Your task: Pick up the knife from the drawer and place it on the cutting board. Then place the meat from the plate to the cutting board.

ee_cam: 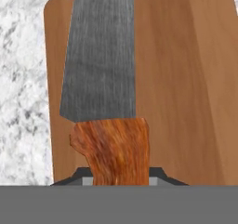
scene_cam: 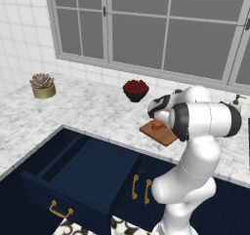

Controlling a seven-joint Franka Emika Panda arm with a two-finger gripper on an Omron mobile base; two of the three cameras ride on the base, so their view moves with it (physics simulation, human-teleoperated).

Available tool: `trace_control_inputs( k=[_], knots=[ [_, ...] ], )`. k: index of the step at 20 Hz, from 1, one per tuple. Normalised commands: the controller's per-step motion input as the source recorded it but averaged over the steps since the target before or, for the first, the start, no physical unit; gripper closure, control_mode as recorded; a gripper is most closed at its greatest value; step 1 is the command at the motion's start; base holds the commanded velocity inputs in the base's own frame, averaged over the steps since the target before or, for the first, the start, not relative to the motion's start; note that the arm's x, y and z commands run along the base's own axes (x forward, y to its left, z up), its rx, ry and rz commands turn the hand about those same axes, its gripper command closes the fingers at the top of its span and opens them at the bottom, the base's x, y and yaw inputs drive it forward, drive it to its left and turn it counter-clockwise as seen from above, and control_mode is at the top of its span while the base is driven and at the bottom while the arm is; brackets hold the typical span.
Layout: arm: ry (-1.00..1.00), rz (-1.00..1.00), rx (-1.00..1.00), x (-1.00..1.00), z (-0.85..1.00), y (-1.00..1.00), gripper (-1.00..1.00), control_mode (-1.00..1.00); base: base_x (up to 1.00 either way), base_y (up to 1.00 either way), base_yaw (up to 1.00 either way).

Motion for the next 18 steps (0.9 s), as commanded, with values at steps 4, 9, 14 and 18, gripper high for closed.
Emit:
trace_control_inputs(
  k=[4, 9, 14, 18],
  knots=[
    [0.01, 0.0, 0.0, 0.16, -0.39, 0.0, -1.0, -1.0, 0.0, 0.0, 0.0],
    [0.0, 0.0, 0.0, 0.0, -0.2, 0.0, -1.0, -1.0, 0.0, 0.0, 0.0],
    [-0.05, 0.05, 0.0, -0.37, 0.7, 0.15, -1.0, -1.0, 0.0, 0.0, 0.0],
    [0.0, 0.19, 0.0, -0.54, 1.0, 0.5, -1.0, -1.0, 0.0, 0.0, 0.0]
  ],
)
